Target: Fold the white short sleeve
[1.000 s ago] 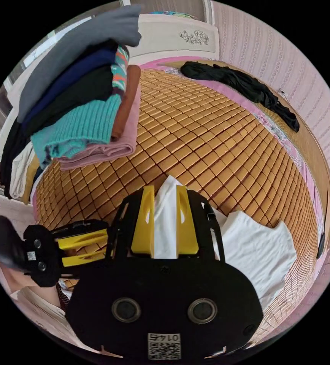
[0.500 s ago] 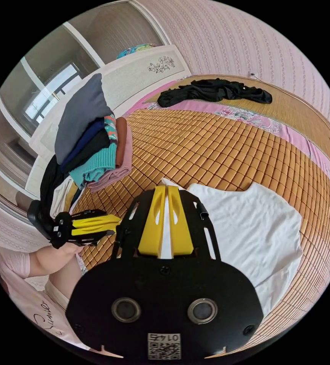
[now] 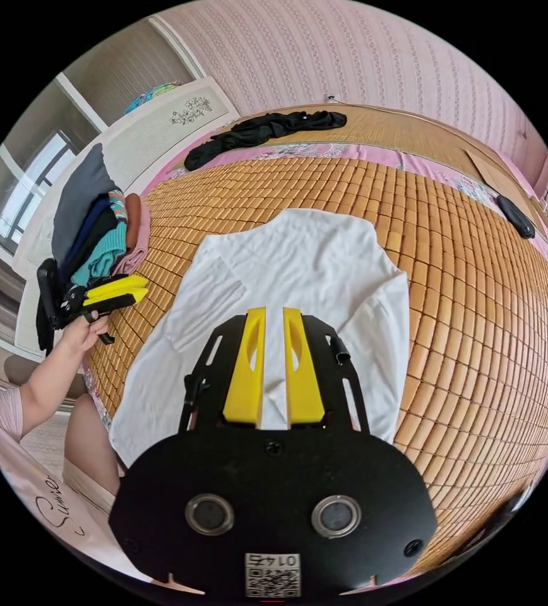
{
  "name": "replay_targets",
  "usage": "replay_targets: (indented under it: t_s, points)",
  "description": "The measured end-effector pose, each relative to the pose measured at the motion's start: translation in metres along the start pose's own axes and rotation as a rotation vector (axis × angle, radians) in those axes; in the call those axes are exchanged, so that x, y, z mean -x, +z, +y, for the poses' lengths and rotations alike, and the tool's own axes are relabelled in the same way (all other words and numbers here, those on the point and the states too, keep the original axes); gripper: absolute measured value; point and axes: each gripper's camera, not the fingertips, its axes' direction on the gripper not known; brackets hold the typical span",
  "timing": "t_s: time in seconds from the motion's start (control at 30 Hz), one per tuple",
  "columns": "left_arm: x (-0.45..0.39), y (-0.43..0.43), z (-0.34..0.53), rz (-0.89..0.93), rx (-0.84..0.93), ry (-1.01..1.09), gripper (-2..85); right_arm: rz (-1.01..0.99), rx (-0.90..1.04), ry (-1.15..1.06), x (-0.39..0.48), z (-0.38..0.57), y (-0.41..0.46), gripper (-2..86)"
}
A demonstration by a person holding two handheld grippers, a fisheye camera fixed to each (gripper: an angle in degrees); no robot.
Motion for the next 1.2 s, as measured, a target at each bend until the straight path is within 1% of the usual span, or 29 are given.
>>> replay_targets:
  t_s: [0.1, 0.17, 0.23, 0.3, 0.37, 0.4, 0.47, 0.53, 0.57, 0.6, 0.67, 0.73, 0.93, 1.03, 1.13, 1.2]
  points:
    - [0.036, 0.024, -0.028, 0.050, 0.026, -0.137, 6.9, 0.140, -0.011, 0.050, -0.030, 0.000, -0.013, 7.1]
    - [0.050, 0.041, -0.044, 0.057, 0.045, -0.173, 7.6, 0.214, 0.032, 0.090, -0.054, -0.005, -0.012, 8.4]
    - [0.061, 0.056, -0.057, 0.092, 0.066, -0.212, 8.0, 0.217, 0.057, 0.098, -0.066, -0.010, -0.009, 9.5]
    - [0.070, 0.071, -0.071, 0.128, 0.085, -0.260, 8.6, 0.173, 0.064, 0.086, -0.070, -0.014, -0.006, 10.7]
    - [0.070, 0.079, -0.078, 0.133, 0.104, -0.258, 8.6, 0.127, 0.098, 0.021, -0.061, -0.017, -0.001, 11.7]
    - [0.068, 0.084, -0.082, 0.131, 0.122, -0.243, 8.3, 0.143, 0.108, -0.001, -0.057, -0.017, 0.001, 11.9]
    - [0.062, 0.086, -0.088, 0.109, 0.128, -0.203, 7.1, 0.289, 0.176, -0.067, -0.047, -0.012, 0.011, 8.8]
    - [0.057, 0.089, -0.095, 0.066, 0.157, -0.174, 4.2, 0.359, 0.149, -0.085, -0.047, -0.010, 0.006, 4.7]
    - [0.054, 0.090, -0.100, 0.041, 0.180, -0.153, 2.1, 0.385, 0.120, -0.058, -0.052, -0.009, -0.001, 2.3]
    - [0.052, 0.091, -0.104, 0.036, 0.192, -0.144, 1.0, 0.382, 0.106, -0.037, -0.057, -0.009, -0.005, 1.9]
    - [0.050, 0.090, -0.110, 0.013, 0.196, -0.129, -0.1, 0.270, 0.090, 0.048, -0.081, -0.010, -0.018, 0.8]
    - [0.047, 0.087, -0.116, -0.018, 0.184, -0.116, -0.6, 0.210, 0.081, 0.107, -0.097, -0.009, -0.026, 0.5]
    - [0.048, 0.045, -0.156, -0.023, 0.048, -0.172, -1.0, 0.181, -0.014, 0.127, -0.110, -0.013, -0.074, 0.4]
    - [0.039, 0.010, -0.170, -0.045, -0.055, -0.154, -1.0, 0.185, -0.085, 0.124, -0.109, -0.009, -0.105, 0.5]
    - [0.027, -0.022, -0.174, 0.022, -0.084, -0.105, -1.0, 0.143, -0.104, 0.101, -0.106, 0.007, -0.132, 0.6]
    - [0.009, -0.058, -0.158, 0.090, -0.117, -0.036, -1.0, 0.102, -0.123, 0.061, -0.098, 0.027, -0.151, 0.6]
